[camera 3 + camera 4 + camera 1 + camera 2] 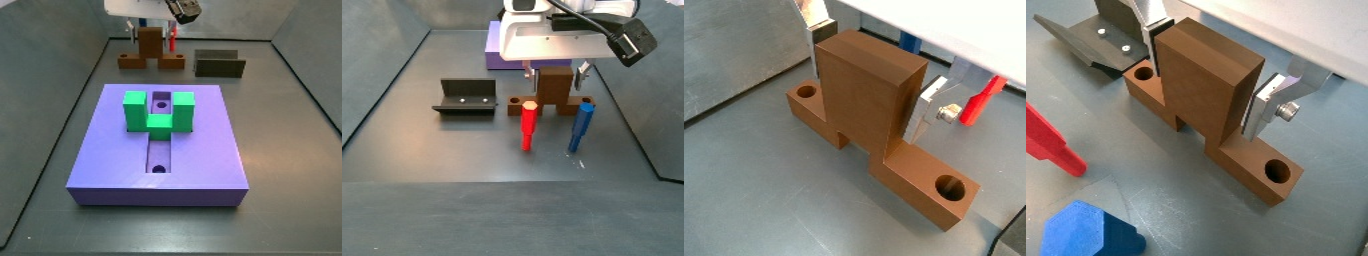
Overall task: Pick up the brown object. Move up. Move to above the board. Insert the brown object.
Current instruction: Pick up the brown object.
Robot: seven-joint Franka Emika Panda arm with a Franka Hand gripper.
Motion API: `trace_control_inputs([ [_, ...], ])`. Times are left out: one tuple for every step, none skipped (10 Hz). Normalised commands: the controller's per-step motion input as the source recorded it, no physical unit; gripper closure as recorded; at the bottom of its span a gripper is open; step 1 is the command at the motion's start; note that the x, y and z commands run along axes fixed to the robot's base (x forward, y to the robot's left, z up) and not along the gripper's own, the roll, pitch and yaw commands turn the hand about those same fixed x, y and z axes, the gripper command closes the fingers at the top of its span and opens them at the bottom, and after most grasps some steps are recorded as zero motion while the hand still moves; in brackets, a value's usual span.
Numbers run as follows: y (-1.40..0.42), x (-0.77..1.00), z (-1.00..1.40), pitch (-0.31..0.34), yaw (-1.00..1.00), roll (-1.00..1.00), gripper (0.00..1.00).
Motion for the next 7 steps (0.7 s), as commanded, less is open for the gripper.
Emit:
trace_control_inputs([
  [0.0, 0.0, 0.02, 0.0, -0.03, -0.02, 0.0],
  [0.0, 0.0, 0.0, -0.01, 0.0, -0.08, 0.0],
  [0.0, 0.0, 0.0, 0.0, 0.0, 0.0, 0.0],
  [0.0, 0.0, 0.0, 0.0, 0.0, 0.0, 1.0],
  [0.0, 0.0, 0.0, 0.0, 0.0, 0.0, 1.0],
  [0.0, 0.0, 0.0, 0.0, 0.0, 0.0, 1.0],
  [0.0, 0.0, 0.0, 0.0, 0.0, 0.0, 1.0],
])
